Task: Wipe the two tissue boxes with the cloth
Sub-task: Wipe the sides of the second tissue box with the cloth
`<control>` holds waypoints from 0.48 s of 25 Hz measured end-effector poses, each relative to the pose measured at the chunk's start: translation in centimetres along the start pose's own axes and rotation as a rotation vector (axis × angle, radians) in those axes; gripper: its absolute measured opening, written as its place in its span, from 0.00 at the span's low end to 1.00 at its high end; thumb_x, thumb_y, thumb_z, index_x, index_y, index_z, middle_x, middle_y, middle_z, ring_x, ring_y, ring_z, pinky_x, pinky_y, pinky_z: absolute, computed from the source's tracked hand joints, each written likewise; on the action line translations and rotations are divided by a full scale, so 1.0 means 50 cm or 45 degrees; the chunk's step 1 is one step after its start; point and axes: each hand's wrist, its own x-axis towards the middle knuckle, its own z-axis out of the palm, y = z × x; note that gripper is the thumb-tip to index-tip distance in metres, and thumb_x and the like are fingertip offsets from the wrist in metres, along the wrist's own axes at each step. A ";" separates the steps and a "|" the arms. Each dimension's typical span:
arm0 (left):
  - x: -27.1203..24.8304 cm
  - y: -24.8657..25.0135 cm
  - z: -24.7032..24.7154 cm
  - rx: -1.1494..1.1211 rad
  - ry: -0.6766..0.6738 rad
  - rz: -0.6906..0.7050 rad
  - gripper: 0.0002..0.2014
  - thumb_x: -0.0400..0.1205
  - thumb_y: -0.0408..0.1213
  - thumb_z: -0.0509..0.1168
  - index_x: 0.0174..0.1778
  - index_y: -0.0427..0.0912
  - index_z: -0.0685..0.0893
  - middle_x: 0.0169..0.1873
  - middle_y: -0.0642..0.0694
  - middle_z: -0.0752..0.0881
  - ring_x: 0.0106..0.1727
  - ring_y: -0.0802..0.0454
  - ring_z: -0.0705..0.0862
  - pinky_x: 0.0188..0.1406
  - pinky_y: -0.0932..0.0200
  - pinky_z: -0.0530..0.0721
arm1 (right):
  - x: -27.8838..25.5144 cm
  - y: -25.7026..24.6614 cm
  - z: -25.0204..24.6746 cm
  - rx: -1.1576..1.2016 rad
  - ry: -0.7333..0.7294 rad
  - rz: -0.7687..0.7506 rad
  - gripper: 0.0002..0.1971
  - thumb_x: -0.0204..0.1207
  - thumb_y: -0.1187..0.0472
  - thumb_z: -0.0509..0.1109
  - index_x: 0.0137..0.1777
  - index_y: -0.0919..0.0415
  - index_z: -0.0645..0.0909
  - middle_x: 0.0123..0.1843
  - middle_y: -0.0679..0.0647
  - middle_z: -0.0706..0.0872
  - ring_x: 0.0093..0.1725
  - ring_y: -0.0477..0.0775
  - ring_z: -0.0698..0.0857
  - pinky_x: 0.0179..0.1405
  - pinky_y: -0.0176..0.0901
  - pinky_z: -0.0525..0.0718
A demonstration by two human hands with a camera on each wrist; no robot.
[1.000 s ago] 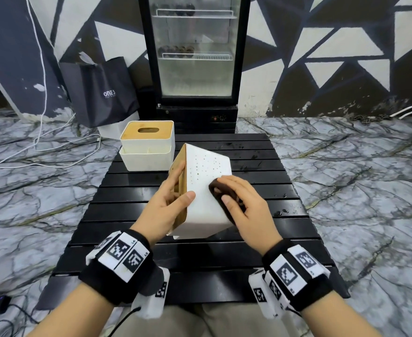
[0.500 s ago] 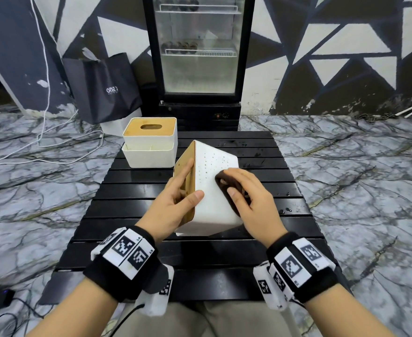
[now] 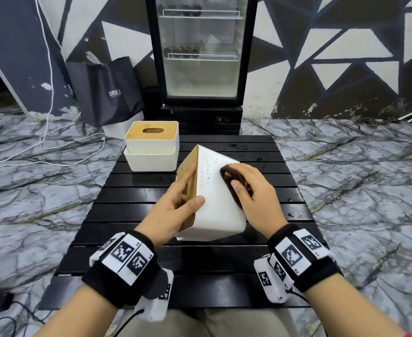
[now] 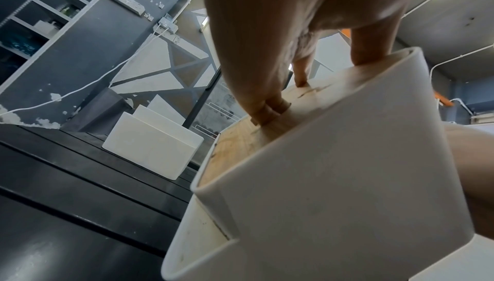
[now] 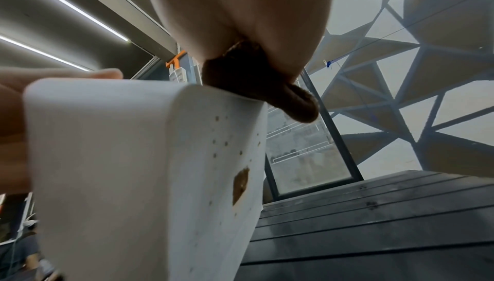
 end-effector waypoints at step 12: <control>-0.006 0.002 0.007 0.109 0.031 0.039 0.36 0.66 0.61 0.64 0.70 0.77 0.59 0.53 0.49 0.75 0.41 0.63 0.80 0.49 0.76 0.74 | 0.051 -0.042 0.034 0.006 -0.057 -0.046 0.18 0.79 0.65 0.61 0.69 0.58 0.74 0.68 0.52 0.77 0.70 0.50 0.71 0.71 0.40 0.66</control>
